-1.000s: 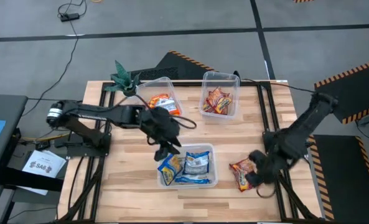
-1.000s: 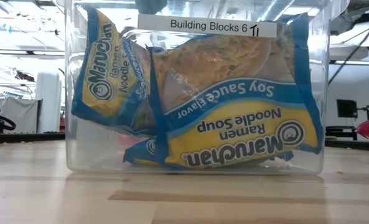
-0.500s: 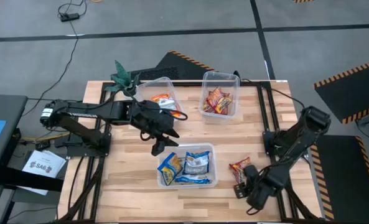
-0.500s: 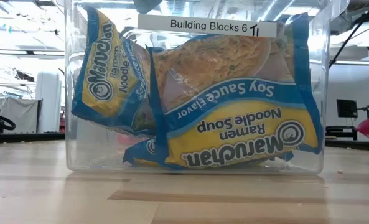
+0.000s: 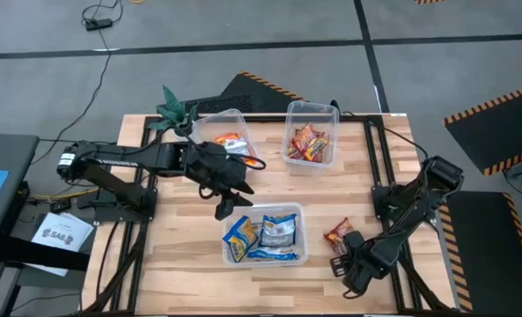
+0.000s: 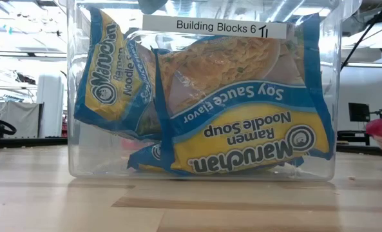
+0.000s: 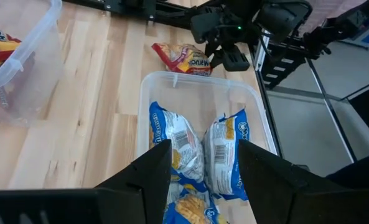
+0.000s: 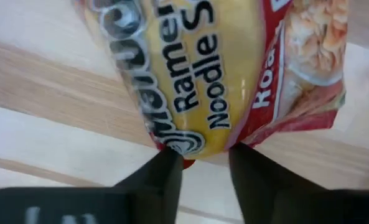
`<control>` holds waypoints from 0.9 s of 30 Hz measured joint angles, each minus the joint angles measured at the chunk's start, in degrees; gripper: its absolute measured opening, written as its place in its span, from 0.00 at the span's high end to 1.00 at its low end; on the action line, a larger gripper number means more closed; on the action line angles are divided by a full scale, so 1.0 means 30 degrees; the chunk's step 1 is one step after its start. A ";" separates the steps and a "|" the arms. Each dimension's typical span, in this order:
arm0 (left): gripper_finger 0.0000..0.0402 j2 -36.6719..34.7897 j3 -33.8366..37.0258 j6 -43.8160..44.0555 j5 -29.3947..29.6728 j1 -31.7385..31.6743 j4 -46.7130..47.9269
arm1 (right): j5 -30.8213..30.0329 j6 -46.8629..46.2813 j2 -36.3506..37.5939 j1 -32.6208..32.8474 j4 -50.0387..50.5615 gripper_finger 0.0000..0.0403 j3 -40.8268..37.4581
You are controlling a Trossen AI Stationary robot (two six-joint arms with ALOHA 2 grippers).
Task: Sort Maruchan noodles
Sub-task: Put the red bag into the top right transparent bin
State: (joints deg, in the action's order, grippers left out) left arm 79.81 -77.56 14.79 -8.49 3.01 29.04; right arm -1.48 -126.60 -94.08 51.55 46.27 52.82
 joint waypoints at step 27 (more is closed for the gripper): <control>0.58 0.0007 0.0015 -0.0204 0.0044 0.0000 0.0187 | 0.1032 0.5513 0.4309 -0.0836 -0.0019 0.99 0.1426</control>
State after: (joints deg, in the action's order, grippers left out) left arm 79.83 -77.52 14.17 -8.36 3.01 29.60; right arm 1.62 -110.06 -81.16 49.04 46.22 57.09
